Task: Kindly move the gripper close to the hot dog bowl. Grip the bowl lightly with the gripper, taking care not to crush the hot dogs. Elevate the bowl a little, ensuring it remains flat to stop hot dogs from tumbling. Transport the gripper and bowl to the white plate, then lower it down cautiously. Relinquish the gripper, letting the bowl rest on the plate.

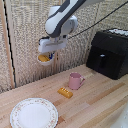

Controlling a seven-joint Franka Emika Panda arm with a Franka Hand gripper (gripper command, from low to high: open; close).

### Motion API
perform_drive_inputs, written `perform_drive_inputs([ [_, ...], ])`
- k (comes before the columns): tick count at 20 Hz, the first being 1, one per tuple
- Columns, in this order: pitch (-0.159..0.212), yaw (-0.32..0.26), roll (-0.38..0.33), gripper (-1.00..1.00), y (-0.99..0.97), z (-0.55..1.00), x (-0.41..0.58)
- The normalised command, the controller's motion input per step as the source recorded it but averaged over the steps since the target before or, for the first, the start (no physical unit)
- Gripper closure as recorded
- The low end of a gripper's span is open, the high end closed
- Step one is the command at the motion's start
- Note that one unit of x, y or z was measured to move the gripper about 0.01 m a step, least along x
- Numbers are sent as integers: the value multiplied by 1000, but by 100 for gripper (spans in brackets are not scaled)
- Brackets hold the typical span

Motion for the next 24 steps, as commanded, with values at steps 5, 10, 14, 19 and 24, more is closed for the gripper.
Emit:
perform_drive_inputs([
  [5, 10, 93, 0, 100, 602, 113, -265],
  [10, 11, 104, 0, 100, 558, -23, -356],
  [14, 0, 107, 0, 100, 537, -104, -390],
  [19, 5, 109, 0, 100, 527, -167, -392],
  [24, 16, 117, 7, 100, 472, -301, -358],
])
